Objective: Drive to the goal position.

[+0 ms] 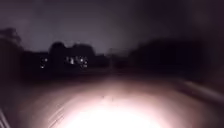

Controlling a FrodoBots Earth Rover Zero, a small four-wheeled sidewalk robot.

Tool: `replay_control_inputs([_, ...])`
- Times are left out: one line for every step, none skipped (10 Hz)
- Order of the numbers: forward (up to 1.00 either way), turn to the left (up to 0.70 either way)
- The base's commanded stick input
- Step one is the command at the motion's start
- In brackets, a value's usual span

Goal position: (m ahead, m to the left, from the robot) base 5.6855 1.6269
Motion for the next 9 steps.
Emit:
replay_control_inputs([0.70,-0.35])
replay_control_inputs([0.70,-0.35])
replay_control_inputs([0.70,-0.09])
replay_control_inputs([0.70,0.00])
replay_control_inputs([0.70,0.00])
replay_control_inputs([0.70,0.00])
replay_control_inputs([0.70,0.00])
replay_control_inputs([0.70,0.00])
replay_control_inputs([0.70,0.00])
